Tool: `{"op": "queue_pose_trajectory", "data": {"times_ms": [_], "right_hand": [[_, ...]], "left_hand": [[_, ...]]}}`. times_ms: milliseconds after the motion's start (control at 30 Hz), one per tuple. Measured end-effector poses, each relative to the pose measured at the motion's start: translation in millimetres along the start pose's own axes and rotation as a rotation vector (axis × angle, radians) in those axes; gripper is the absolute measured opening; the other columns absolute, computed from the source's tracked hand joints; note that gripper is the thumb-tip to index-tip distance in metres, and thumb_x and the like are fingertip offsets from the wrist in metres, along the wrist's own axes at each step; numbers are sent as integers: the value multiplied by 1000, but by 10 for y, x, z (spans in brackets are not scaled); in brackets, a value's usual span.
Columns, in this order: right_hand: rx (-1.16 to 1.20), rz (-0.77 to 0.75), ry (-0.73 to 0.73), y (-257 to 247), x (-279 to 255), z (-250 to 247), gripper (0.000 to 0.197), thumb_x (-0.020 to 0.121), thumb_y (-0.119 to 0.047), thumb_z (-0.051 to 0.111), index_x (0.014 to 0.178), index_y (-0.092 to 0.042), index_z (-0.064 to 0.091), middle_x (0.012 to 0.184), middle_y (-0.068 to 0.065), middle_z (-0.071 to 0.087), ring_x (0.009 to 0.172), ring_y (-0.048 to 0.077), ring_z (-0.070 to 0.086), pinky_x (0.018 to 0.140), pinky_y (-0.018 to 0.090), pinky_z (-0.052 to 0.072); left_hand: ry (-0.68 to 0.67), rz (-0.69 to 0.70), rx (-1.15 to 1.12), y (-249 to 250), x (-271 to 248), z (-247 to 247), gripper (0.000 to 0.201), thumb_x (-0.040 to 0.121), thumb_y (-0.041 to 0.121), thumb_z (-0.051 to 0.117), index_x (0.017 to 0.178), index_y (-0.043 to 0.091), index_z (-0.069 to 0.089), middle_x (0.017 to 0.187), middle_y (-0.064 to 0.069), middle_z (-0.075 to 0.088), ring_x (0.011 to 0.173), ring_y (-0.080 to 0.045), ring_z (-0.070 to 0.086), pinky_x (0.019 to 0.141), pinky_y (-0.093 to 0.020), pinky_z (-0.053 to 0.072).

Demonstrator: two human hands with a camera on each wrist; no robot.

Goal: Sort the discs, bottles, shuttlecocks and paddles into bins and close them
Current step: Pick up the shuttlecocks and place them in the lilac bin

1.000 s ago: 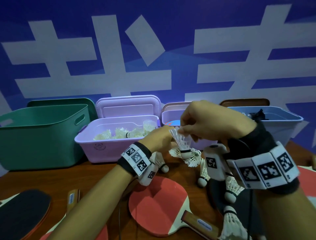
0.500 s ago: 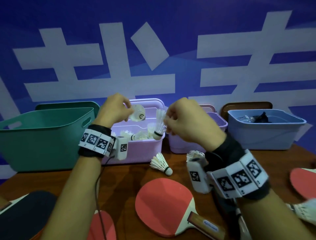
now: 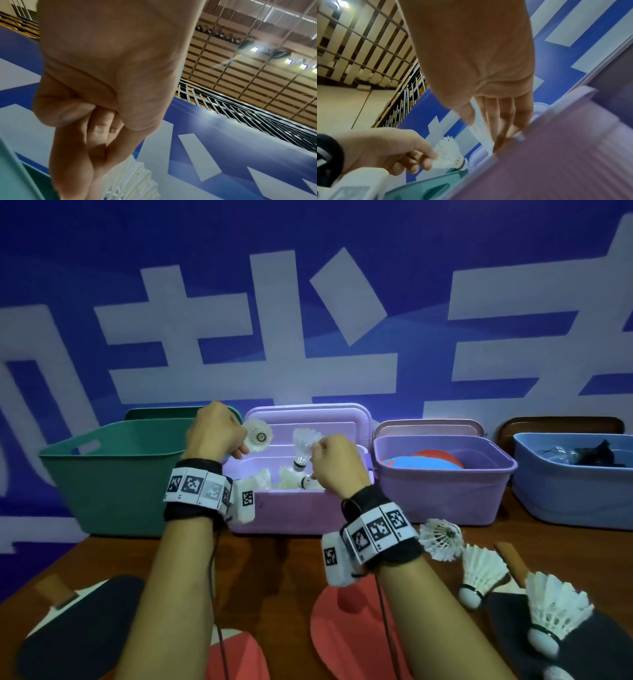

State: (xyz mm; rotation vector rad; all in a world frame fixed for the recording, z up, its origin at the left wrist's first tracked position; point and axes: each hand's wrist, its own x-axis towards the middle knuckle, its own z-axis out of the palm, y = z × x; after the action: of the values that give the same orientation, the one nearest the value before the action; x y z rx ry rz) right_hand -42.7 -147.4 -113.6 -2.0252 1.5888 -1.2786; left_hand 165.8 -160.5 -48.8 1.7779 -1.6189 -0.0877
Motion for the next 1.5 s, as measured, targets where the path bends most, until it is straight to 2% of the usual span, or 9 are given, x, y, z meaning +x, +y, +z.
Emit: {"op": "queue_pose_trajectory", "data": {"times_ms": [200, 333, 467, 633, 767, 833, 933, 1200, 1500], "right_hand": [[-291, -19, -477, 126, -130, -59, 75, 98, -50, 51, 156, -13, 21, 155, 10, 40, 139, 29, 41, 107, 37, 35], [-311, -8, -520, 181, -153, -52, 98, 93, -62, 51, 158, -19, -8, 165, 3, 20, 145, 25, 35, 115, 43, 32], [-392, 19, -458, 189, -175, 32, 112, 89, -69, 51, 156, -11, -17, 164, 2, -22, 146, 27, 32, 114, 49, 33], [-368, 86, -368, 166, -191, 3, 115, 89, -72, 47, 154, 1, -14, 159, 12, -34, 142, 34, 38, 112, 48, 35], [-440, 93, -365, 140, -213, -57, 99, 94, -69, 39, 153, 7, 14, 161, 20, -23, 135, 39, 44, 108, 47, 39], [-516, 62, -392, 125, -219, -94, 74, 96, -68, 34, 124, -3, 57, 160, 23, 18, 125, 37, 52, 103, 45, 41], [-548, 29, -417, 147, -221, -95, 60, 99, -64, 28, 89, -12, 57, 116, 15, 65, 109, 35, 59, 96, 44, 38], [-437, -7, -373, 231, -162, -50, 54, 98, -59, 39, 115, -11, 59, 125, 12, 56, 115, 34, 54, 97, 48, 43], [-461, 44, -346, 67, -188, -328, 52, 96, -57, 46, 127, -17, 59, 137, 6, 55, 130, 31, 47, 106, 50, 35]], "left_hand": [[-31, -52, -31, -123, 135, 121, 29, 84, 3, 45, 69, 4, 70, 58, -6, 72, 52, -21, 72, 75, -45, 63], [-86, -20, -66, -66, 133, 240, 24, 86, -3, 49, 83, 3, 72, 73, -13, 75, 58, -27, 74, 68, -40, 64], [-523, 0, 214, -64, 97, 397, 37, 92, 3, 52, 126, 9, 64, 116, -12, 70, 95, -27, 73, 90, -43, 59], [-703, 35, 511, -40, 68, 521, 28, 95, 30, 55, 121, 18, 58, 125, -5, 59, 106, -27, 60, 98, -38, 52], [-694, 15, 448, -97, 158, 603, 49, 90, 37, 64, 136, 24, 54, 138, -4, 56, 118, -29, 59, 100, -38, 50], [-648, 70, 486, -39, 115, 608, 31, 91, 31, 64, 118, 16, 65, 121, -5, 64, 106, -26, 62, 91, -35, 51], [-553, 133, 507, 32, 87, 636, 15, 91, 20, 61, 83, 8, 65, 92, -10, 67, 78, -26, 58, 68, -31, 45], [-322, 136, 362, 91, 101, 631, 25, 97, 10, 45, 77, 5, 59, 93, -21, 67, 71, -30, 50, 62, -33, 37], [-337, 124, 360, 279, 43, 450, 60, 98, 37, 60, 147, 8, 41, 152, -12, 45, 135, -31, 47, 105, -38, 40]]}}
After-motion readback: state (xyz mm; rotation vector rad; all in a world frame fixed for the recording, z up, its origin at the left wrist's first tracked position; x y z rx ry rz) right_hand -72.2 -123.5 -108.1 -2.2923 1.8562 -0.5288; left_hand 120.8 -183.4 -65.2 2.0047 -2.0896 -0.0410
